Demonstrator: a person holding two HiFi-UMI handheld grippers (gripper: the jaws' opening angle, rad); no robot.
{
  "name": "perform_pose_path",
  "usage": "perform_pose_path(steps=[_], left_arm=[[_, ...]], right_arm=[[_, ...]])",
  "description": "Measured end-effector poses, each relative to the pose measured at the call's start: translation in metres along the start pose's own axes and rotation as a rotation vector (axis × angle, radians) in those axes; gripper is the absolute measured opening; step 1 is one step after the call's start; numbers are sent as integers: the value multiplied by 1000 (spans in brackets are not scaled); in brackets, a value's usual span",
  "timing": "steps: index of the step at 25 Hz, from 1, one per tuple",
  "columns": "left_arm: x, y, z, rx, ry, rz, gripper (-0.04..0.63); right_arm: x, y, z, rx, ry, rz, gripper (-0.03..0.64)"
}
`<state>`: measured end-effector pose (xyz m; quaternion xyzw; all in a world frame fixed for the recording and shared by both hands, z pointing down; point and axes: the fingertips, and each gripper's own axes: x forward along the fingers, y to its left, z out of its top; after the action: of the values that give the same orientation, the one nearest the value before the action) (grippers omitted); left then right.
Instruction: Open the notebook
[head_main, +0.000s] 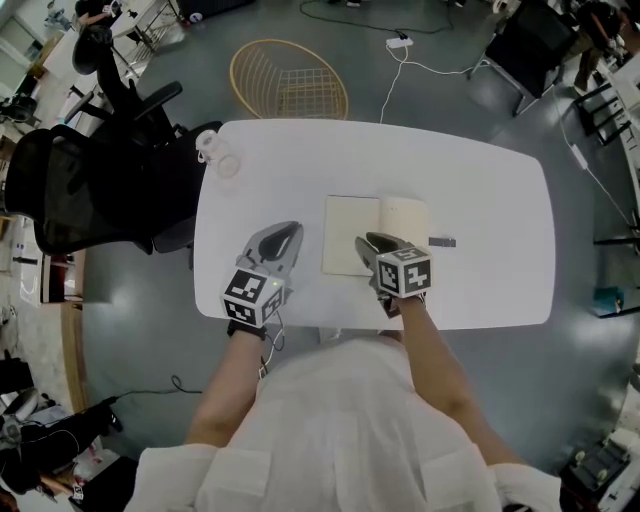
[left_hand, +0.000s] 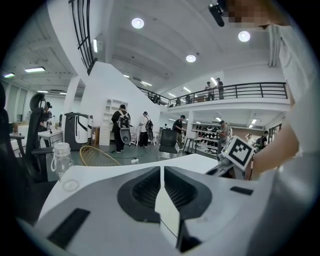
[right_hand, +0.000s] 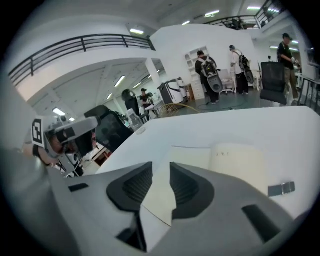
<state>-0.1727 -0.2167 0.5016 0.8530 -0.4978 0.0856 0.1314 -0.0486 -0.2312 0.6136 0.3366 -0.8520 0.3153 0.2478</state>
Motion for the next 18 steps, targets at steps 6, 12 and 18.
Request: perform_pose_path(steps=[6, 12, 18], left_arm=[[-8, 7, 43, 29, -79, 34, 23], [-22, 19, 86, 39, -171, 87, 23], [-41, 20, 119, 64, -239, 109, 23]], right_arm=[[-70, -43, 52, 48, -220, -114, 106], [-159, -77, 96, 15, -439, -273, 93], [-240, -70, 121, -110, -615, -379, 63]])
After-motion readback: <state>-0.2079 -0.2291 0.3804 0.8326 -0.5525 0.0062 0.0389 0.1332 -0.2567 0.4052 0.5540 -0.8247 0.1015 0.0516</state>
